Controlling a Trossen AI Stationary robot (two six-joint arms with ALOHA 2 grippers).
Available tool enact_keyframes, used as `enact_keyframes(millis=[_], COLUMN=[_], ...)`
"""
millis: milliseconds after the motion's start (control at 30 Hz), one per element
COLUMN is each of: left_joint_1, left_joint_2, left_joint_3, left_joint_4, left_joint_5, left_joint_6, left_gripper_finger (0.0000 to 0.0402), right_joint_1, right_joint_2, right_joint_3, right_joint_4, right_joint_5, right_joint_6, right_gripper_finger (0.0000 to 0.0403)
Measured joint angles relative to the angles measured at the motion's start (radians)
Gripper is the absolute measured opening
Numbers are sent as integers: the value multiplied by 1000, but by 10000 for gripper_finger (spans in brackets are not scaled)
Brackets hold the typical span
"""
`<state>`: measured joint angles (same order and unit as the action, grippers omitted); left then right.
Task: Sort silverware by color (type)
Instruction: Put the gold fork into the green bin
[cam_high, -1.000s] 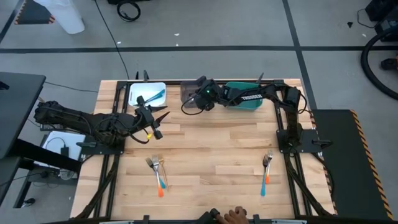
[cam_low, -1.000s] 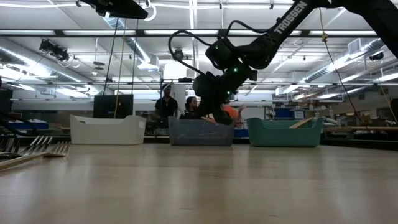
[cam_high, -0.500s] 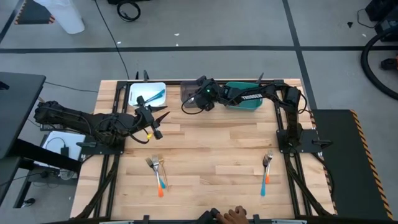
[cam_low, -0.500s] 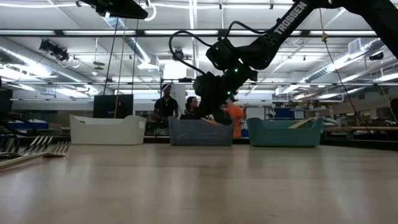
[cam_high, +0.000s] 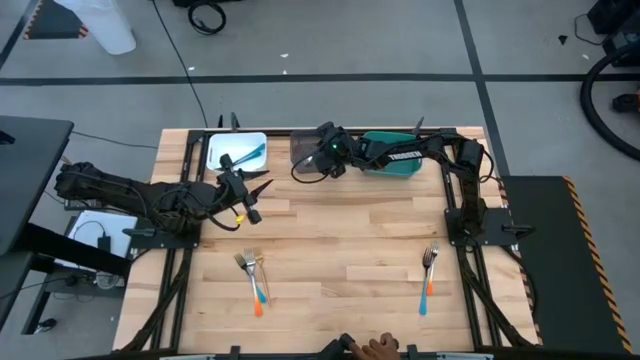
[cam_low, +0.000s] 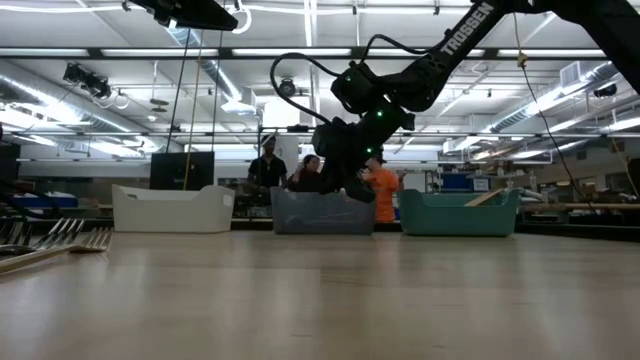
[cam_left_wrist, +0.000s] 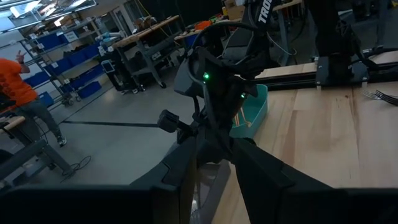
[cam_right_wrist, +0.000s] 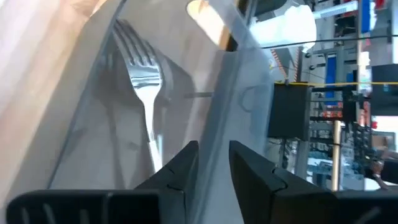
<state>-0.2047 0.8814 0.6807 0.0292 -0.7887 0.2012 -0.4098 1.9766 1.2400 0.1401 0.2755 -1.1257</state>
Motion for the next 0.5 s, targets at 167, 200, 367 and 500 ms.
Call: enact_keyframes(millis=[167,200,367,500], left_joint_1=[0,-1,-1,-1], left_joint_2=[0,0,0,0], left_joint_3=[0,0,0,0], left_joint_4=[-1,-1,-5,-7], left_joint_5=[0,0,0,0], left_joint_6=[0,0,-6,-6], left_gripper_finger=[117,117,117,117], right_joint_1=[22,26,52,76], right_joint_2=[-12,-18,-45,-79], right_joint_3=[0,0,1,1], right_joint_4=[8,4,15,18], right_joint_5=[43,50,90,98], right_joint_6=[-2,-2,10,69], right_gripper_finger=[107,107,107,107])
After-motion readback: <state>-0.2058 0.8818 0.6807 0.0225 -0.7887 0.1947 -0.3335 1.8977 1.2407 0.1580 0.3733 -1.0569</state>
